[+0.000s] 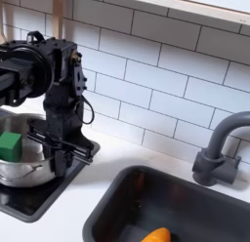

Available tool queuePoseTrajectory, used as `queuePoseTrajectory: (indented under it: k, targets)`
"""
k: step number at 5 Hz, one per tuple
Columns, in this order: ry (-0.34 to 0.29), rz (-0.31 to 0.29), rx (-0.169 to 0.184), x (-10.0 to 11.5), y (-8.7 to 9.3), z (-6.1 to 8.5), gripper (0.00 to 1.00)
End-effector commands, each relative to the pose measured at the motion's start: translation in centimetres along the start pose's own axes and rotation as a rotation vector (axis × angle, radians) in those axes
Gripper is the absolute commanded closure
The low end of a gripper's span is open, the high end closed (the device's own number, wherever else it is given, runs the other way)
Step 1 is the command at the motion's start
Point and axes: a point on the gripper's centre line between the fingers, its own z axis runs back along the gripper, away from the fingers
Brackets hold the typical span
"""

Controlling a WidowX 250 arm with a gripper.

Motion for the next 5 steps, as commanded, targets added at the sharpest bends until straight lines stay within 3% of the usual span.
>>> queuePoseTrajectory:
  k: [1, 2, 5]
  targets:
    - [0.003, 0.005, 0.006, 0.1, -0.3, -0.2, 1.00]
    - [0.001, 0.013, 0.016, 0.3, 0.0, 0.2, 0.00]
    - [-0.073, 0.012, 0.024, 1.5, -0.8, 3.2, 0.00]
